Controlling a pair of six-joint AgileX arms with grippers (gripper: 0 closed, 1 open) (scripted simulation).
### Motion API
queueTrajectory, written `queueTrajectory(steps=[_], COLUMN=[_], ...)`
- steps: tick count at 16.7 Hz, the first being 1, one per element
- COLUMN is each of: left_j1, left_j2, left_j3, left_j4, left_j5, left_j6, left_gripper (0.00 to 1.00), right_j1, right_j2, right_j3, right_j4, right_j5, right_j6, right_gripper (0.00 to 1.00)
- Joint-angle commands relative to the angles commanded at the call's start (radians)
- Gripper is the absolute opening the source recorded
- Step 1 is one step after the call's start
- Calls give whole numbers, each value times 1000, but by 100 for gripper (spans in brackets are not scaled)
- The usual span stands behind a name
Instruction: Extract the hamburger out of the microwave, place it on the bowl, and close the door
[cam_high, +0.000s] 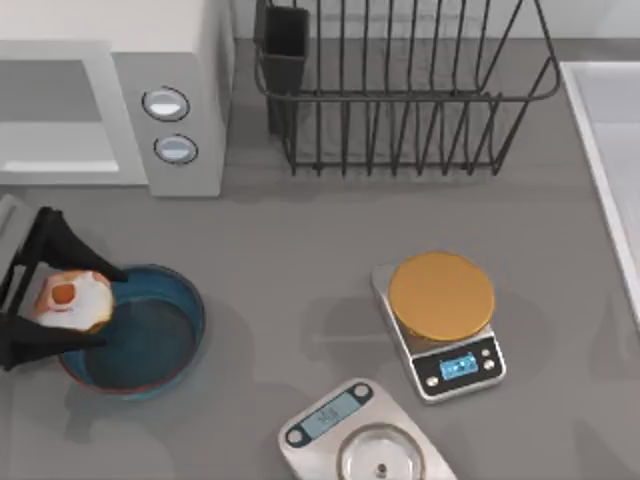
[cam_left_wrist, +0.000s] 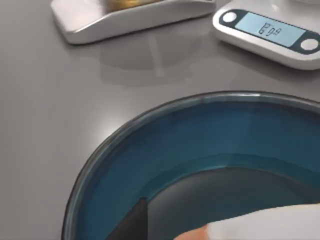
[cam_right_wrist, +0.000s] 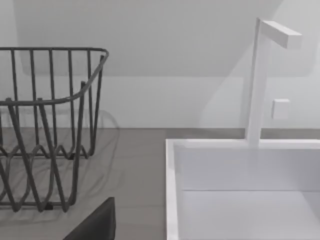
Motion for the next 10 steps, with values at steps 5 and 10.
queueTrajectory(steps=[5,10], left_j1=[6,-40], left_j2=[-9,-17], left_j3=[2,-42], left_j4=[1,95], left_j5=[3,34], left_j6=[-3,-71], left_gripper=[0,0], right_j1=[0,0], right_j2=[0,0], right_j3=[0,0], right_j4=[0,0], right_j5=[0,0], right_j6=[0,0], right_gripper=[100,100])
